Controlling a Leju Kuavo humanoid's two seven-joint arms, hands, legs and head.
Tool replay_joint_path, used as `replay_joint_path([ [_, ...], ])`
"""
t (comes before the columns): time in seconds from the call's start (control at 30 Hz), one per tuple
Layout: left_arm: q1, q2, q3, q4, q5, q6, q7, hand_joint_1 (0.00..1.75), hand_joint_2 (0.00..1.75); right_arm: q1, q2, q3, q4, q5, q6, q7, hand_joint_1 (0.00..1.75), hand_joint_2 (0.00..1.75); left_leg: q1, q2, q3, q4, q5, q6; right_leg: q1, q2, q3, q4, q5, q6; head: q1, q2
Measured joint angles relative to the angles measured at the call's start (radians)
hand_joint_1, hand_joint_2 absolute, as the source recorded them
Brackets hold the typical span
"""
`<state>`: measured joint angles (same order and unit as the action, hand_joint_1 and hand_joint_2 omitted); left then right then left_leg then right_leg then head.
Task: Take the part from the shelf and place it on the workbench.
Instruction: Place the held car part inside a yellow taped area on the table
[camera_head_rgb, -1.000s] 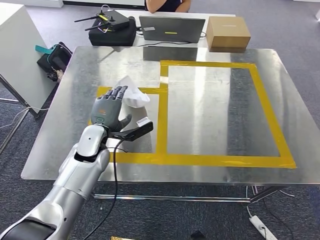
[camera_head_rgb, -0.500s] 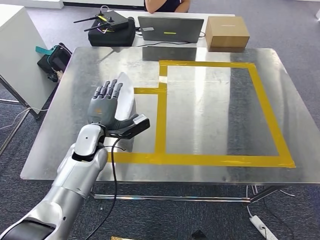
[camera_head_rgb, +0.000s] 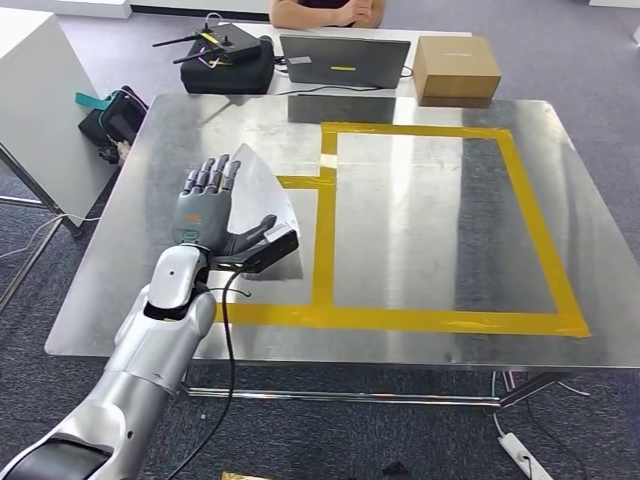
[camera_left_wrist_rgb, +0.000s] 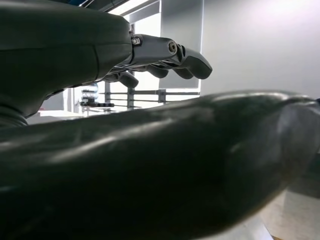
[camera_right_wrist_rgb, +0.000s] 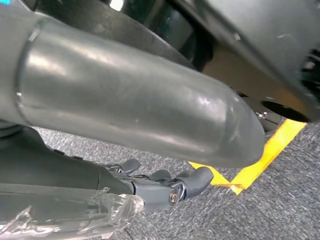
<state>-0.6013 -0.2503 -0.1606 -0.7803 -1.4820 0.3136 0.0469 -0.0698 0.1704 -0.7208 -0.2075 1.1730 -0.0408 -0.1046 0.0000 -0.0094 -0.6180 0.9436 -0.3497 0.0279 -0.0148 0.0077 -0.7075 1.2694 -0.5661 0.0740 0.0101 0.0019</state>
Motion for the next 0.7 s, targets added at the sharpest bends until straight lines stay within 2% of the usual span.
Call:
replay_joint_path([
  [0.03, 0.002, 0.0, 0.001, 0.0, 0.0, 0.0, 0.0, 0.0, 0.0, 0.0, 0.0, -0.002, 0.0, 0.001, 0.0, 0.0, 0.0, 0.0, 0.003, 0.0, -0.002, 0.001, 0.002, -0.004, -0.004, -0.001, 0.014, -0.018, 0.016, 0.006, 0.0, 0.0],
  [0.1, 0.003, 0.002, 0.004, -0.003, 0.0, 0.0, 0.0, 0.0, 0.0, -0.002, -0.001, -0.006, 0.0, 0.003, 0.0, 0.0, 0.0, 0.0, 0.012, -0.001, -0.01, 0.01, 0.005, -0.019, -0.016, -0.004, 0.092, -0.152, 0.068, 0.025, 0.001, 0.0],
  [0.13, 0.002, 0.002, 0.007, -0.006, 0.0, 0.0, 0.0, 0.0, 0.0, -0.004, 0.001, -0.007, 0.0, 0.003, 0.0, 0.0, 0.0, 0.0, 0.014, -0.002, -0.016, 0.016, 0.006, -0.028, -0.019, 0.0, 0.127, -0.208, 0.089, 0.029, 0.003, 0.0],
  [0.17, 0.001, 0.003, 0.009, -0.009, 0.0, 0.0, 0.0, 0.0, 0.0, -0.005, 0.002, -0.007, 0.0, 0.003, -0.001, 0.0, 0.0, 0.0, 0.014, -0.003, -0.021, 0.024, 0.007, -0.036, -0.023, 0.005, 0.148, -0.243, 0.098, 0.028, 0.004, 0.0],
  [0.2, 0.0, 0.003, 0.012, -0.011, 0.0, 0.0, 0.0, 0.0, 0.0, -0.006, 0.004, -0.008, 0.0, 0.003, -0.001, 0.0, 0.0, 0.0, 0.013, -0.005, -0.026, 0.032, 0.008, -0.043, -0.023, 0.011, 0.152, -0.249, 0.096, 0.02, 0.005, 0.0],
  [0.27, 0.0, 0.004, 0.017, -0.013, 0.0, 0.0, -0.001, 0.0, 0.0, -0.009, 0.005, -0.008, -0.001, 0.003, -0.001, 0.0, 0.0, 0.0, 0.012, -0.007, -0.034, 0.04, 0.013, -0.052, -0.024, 0.017, 0.139, -0.233, 0.098, -0.005, 0.002, 0.0],
  [0.3, 0.001, 0.005, 0.019, -0.013, 0.0, 0.0, -0.001, 0.0, 0.0, -0.01, 0.005, -0.008, -0.001, 0.003, -0.001, 0.0, 0.0, 0.0, 0.013, -0.007, -0.04, 0.046, 0.005, -0.056, -0.023, 0.017, 0.131, -0.228, 0.099, -0.016, 0.001, 0.0],
  [0.33, 0.001, 0.006, 0.02, -0.014, 0.0, 0.0, -0.001, 0.0, 0.0, -0.011, 0.005, -0.008, -0.001, 0.003, 0.0, 0.0, 0.0, 0.0, 0.015, -0.005, -0.05, 0.066, -0.019, -0.059, -0.022, 0.016, 0.122, -0.227, 0.105, -0.026, -0.001, 0.0],
  [0.4, 0.001, 0.007, 0.021, -0.016, 0.0, 0.0, -0.001, 0.0, 0.0, -0.011, 0.004, -0.009, -0.001, 0.004, 0.0, 0.0, 0.0, 0.0, 0.016, -0.002, -0.086, 0.165, -0.107, -0.063, -0.019, 0.014, 0.103, -0.227, 0.122, -0.042, -0.004, 0.0],
  [0.43, 0.001, 0.007, 0.022, -0.017, 0.0, 0.0, -0.002, 0.0, 0.0, -0.011, 0.004, -0.009, -0.001, 0.004, 0.0, 0.0, 0.0, 0.0, 0.015, -0.002, -0.108, 0.237, -0.154, -0.063, -0.017, 0.013, 0.091, -0.228, 0.13, -0.046, -0.004, 0.0],
  [0.47, 0.002, 0.007, 0.022, -0.017, 0.0, -0.001, -0.002, 0.0, 0.0, -0.011, 0.004, -0.01, -0.001, 0.005, 0.0, 0.0, 0.0, 0.0, 0.015, -0.002, -0.124, 0.299, -0.187, -0.061, -0.014, 0.011, 0.08, -0.227, 0.139, -0.048, -0.004, 0.0],
  [0.5, 0.003, 0.008, 0.022, -0.018, 0.0, -0.002, -0.002, 0.0, 0.0, -0.01, 0.004, -0.01, -0.001, 0.007, 0.0, 0.0, 0.0, 0.0, 0.014, -0.002, -0.127, 0.338, -0.201, -0.058, -0.011, 0.01, 0.068, -0.227, 0.148, -0.049, -0.004, 0.0],
  [0.53, 0.003, 0.008, 0.022, -0.018, 0.0, -0.003, -0.002, 0.0, 0.0, -0.01, 0.004, -0.011, -0.001, 0.009, 0.0, 0.001, 0.0, 0.0, 0.013, -0.002, -0.113, 0.343, -0.196, -0.053, -0.007, 0.009, 0.056, -0.227, 0.157, -0.049, -0.004, 0.0],
  [0.57, 0.003, 0.008, 0.023, -0.019, 0.0, -0.003, -0.002, 0.0, 0.0, -0.011, 0.004, -0.011, -0.001, 0.011, 0.0, 0.001, 0.0, 0.0, 0.011, -0.002, -0.081, 0.312, -0.178, -0.046, -0.004, 0.009, 0.045, -0.227, 0.165, -0.049, -0.004, 0.0],
  [0.63, 0.001, 0.009, 0.023, -0.023, 0.0, -0.004, -0.003, 0.0, 0.0, -0.012, 0.004, -0.011, -0.001, 0.014, -0.001, 0.003, 0.0, 0.0, 0.003, -0.002, 0.019, 0.185, -0.149, -0.03, 0.001, 0.009, 0.028, -0.227, 0.182, -0.046, -0.004, 0.0],
  [0.67, -0.002, 0.009, 0.023, -0.026, 0.0, -0.004, -0.003, 0.0, 0.0, -0.013, 0.004, -0.011, -0.001, 0.016, -0.001, 0.004, 0.0, 0.0, -0.001, -0.002, 0.06, 0.126, -0.147, -0.026, 0.002, 0.008, 0.022, -0.228, 0.191, -0.042, -0.003, 0.0],
  [0.7, -0.003, 0.009, 0.024, -0.029, 0.0, -0.004, -0.003, 0.0, 0.0, -0.014, 0.004, -0.012, -0.001, 0.017, -0.001, 0.006, 0.0, 0.0, -0.005, -0.002, 0.085, 0.084, -0.148, -0.025, 0.002, 0.008, 0.018, -0.23, 0.2, -0.037, -0.003, 0.0],
])
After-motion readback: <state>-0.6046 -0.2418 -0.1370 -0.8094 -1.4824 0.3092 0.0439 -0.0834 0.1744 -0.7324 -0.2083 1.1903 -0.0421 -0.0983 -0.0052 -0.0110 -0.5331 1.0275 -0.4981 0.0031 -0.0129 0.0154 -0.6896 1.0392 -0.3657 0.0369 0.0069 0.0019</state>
